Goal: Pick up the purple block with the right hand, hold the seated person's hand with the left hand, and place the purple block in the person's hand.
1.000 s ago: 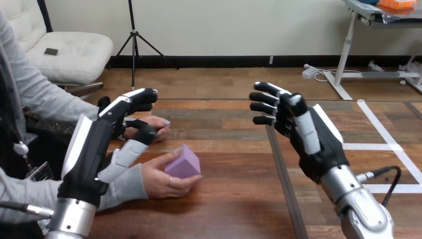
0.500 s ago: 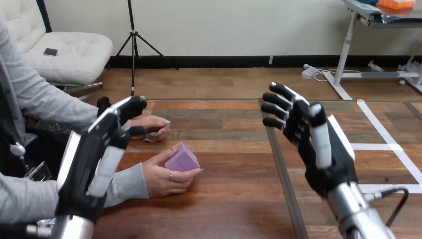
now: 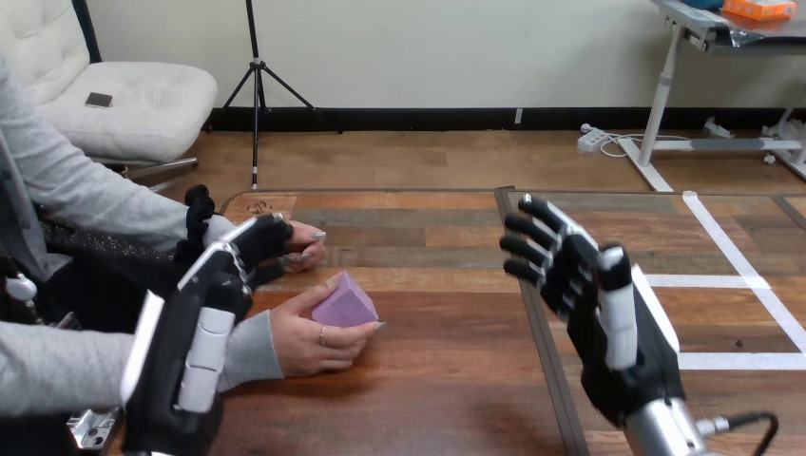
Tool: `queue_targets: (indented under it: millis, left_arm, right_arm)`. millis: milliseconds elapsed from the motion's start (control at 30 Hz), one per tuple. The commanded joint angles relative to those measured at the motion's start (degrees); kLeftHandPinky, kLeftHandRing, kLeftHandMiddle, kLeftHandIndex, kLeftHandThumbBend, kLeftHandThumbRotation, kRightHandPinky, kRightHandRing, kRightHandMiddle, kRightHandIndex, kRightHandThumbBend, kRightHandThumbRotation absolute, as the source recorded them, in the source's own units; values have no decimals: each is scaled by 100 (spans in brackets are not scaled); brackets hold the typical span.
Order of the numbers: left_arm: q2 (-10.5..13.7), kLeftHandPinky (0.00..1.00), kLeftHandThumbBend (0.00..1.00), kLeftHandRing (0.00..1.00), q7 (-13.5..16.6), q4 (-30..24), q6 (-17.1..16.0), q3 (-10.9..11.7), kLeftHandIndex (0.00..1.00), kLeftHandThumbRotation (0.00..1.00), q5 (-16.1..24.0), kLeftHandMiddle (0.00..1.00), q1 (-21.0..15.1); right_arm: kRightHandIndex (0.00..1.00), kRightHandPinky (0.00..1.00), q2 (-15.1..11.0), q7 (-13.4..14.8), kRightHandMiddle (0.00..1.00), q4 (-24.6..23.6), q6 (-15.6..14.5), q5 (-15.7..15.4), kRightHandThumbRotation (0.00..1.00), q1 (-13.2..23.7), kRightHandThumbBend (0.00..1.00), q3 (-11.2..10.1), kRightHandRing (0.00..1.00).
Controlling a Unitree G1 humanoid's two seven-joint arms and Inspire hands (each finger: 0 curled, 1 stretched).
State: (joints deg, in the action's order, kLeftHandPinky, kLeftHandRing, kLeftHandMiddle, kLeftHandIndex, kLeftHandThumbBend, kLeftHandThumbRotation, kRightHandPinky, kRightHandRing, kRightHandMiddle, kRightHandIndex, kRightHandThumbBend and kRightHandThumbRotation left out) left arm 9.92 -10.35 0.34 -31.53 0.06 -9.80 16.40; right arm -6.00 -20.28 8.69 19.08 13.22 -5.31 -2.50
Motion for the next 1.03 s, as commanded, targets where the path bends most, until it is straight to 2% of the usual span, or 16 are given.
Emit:
queue_targets:
  millis: [0,233,600,1000]
  left_arm:
    - [-120,79,65,81,-36,-211,-205,-30,79,99,115,79,-146]
    - [-244,77,61,79,-93,-4,-318,-7,78,98,125,78,-174]
    - [-301,76,63,80,-208,36,-293,52,78,95,34,78,-201]
    - [-352,76,63,79,-221,-19,-244,98,76,91,20,77,-178]
  right_arm:
    - [87,86,47,-57,87,-323,149,148,100,133,100,-53,86]
    - [88,85,49,-120,87,-331,170,225,100,34,100,-76,86]
    - [88,85,86,-86,87,-328,227,216,100,-60,100,-78,86]
    - [89,88,135,-192,89,-340,182,422,100,-130,100,-66,88]
